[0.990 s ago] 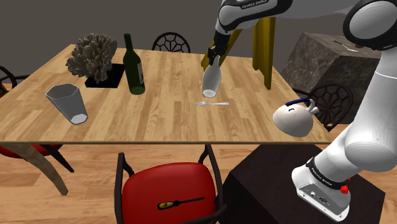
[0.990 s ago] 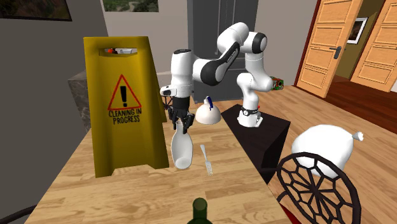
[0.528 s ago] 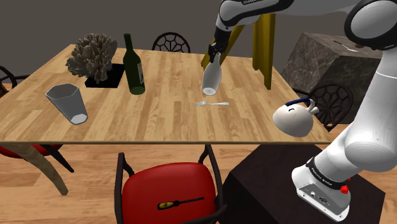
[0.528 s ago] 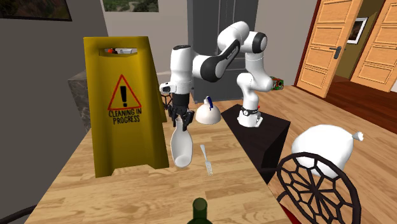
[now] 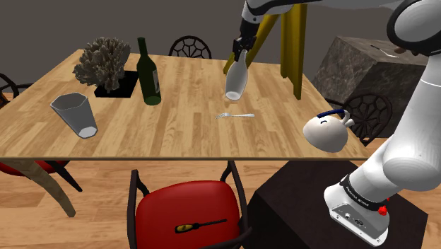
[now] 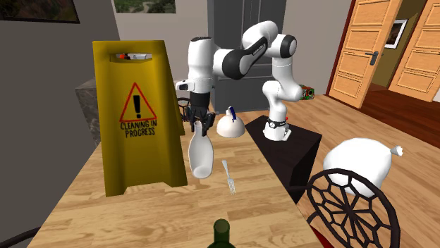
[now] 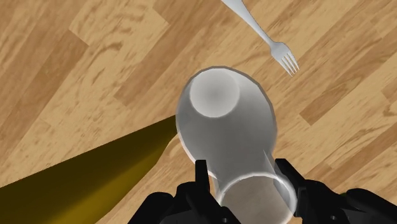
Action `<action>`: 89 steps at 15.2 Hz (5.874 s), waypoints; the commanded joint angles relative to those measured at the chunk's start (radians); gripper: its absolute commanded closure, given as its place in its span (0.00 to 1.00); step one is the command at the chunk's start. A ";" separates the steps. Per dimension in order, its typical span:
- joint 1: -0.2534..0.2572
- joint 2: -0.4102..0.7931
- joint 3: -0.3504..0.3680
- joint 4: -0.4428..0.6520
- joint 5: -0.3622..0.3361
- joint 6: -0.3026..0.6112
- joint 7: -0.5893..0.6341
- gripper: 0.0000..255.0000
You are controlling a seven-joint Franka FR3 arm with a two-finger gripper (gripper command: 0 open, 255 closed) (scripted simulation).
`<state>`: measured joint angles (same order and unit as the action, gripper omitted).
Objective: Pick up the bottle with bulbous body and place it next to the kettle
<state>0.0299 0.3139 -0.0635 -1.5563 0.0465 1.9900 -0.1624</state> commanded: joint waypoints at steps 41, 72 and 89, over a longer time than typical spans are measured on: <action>-0.001 -0.129 -0.005 0.352 -0.010 -0.480 0.013 1.00; -0.007 -1.163 0.019 -0.485 -0.060 -0.677 0.034 1.00; -0.012 -1.297 0.016 -0.801 -0.066 -0.493 0.033 1.00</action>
<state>0.0188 -0.9747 -0.0459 -2.3392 -0.0177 1.4854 -0.1282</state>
